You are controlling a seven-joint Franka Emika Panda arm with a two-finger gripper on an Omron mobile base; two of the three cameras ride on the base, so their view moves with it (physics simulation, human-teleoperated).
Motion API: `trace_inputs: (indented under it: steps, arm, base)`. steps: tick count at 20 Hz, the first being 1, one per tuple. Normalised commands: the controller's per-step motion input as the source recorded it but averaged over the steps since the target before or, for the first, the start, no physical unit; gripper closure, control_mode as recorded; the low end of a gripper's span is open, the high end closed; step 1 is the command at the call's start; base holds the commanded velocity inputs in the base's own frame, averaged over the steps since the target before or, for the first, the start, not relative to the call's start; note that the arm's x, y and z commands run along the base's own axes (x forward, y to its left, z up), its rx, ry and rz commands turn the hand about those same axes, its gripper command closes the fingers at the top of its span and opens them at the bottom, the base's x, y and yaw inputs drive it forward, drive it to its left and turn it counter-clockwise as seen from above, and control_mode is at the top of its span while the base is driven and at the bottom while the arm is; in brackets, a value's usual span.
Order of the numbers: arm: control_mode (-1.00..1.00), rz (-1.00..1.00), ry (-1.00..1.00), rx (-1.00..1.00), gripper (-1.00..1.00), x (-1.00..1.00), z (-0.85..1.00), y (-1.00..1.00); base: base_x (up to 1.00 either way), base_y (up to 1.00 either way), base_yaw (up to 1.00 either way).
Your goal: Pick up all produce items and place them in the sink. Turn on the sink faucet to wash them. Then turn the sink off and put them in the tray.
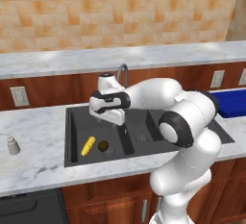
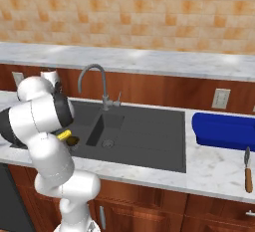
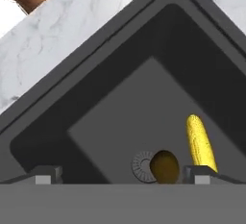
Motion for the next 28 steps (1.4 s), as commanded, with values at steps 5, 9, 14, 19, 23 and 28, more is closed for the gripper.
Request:
trace_inputs:
  steps: [5,9,14,19,23,28]
  arm:
    - [-1.00,0.20,-0.04,-0.08,-1.00,0.19,-0.80,0.00]
    - [-1.00,0.05,0.00,-0.04,-1.00,0.38,-0.91,0.00]
    - [-1.00,0.00,0.00,-0.02,-1.00,0.37,-0.65,0.00]
    - [-1.00,0.00,0.00,0.00,-1.00,0.34,-0.31,0.00]
    - [-1.00,0.02,0.00,0.00,-1.00,0.42,-0.47,0.00]
    - [-1.00,0.02,0.00,0.00,-1.00,0.37,-0.39,0.12]
  base:
    - [0.00,0.00,0.00]
    - [0.00,0.00,0.00]
    - [0.00,0.00,0.00]
    - [0.00,0.00,0.00]
    - [0.00,0.00,0.00]
    - [0.00,0.00,0.00]
